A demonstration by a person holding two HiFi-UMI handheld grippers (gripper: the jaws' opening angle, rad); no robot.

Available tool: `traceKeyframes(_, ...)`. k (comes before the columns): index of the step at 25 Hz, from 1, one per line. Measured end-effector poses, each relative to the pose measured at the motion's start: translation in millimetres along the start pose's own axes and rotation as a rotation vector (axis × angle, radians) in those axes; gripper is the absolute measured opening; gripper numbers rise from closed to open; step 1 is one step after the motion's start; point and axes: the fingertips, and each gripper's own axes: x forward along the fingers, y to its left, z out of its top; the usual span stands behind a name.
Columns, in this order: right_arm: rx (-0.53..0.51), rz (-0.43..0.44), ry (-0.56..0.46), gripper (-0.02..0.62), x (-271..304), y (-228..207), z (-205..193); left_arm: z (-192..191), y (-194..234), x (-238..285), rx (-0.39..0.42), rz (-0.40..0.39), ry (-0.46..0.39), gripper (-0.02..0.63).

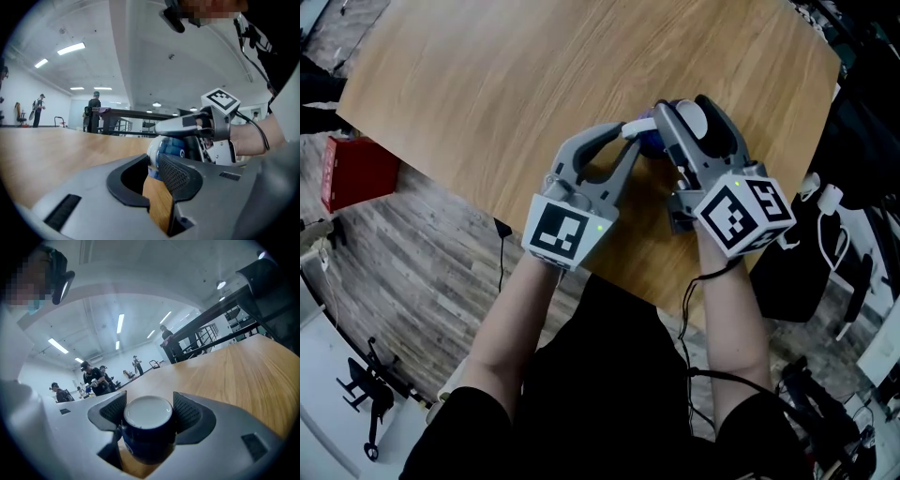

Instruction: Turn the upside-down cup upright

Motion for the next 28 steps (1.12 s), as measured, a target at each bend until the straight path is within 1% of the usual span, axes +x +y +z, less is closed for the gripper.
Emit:
traceKeyframes(2, 0.022, 0.013, -0.003, 0.281, -1, 0, 0, 3, 3, -2, -0.038, 0.008, -0.017, 0.064)
traceKeyframes(6, 0.063, 0.032, 0.002, 0.282, -1, -2, -4, 2, 3, -4, -0.03, 0.006, -0.019, 0.061)
traceKeyframes(9, 0.09, 0.049, 0.008, 0.282, -1, -2, -8, 2, 3, -7, -0.037, 0.019, -0.014, 0.06)
traceKeyframes(12, 0.097, 0.05, -0.001, 0.282, -2, -3, -7, 3, 2, -7, -0.039, 0.04, -0.008, 0.06)
traceKeyframes(17, 0.033, 0.025, -0.012, 0.281, -4, 0, -3, 15, 6, -12, -0.043, 0.075, -0.018, 0.057)
traceKeyframes(23, 0.013, 0.021, -0.004, 0.281, -10, 3, -6, 20, 5, -17, -0.012, 0.091, -0.023, 0.055)
traceKeyframes(28, -0.076, 0.01, -0.001, 0.281, -22, 4, -1, 22, 5, -20, 0.002, 0.116, -0.011, 0.055)
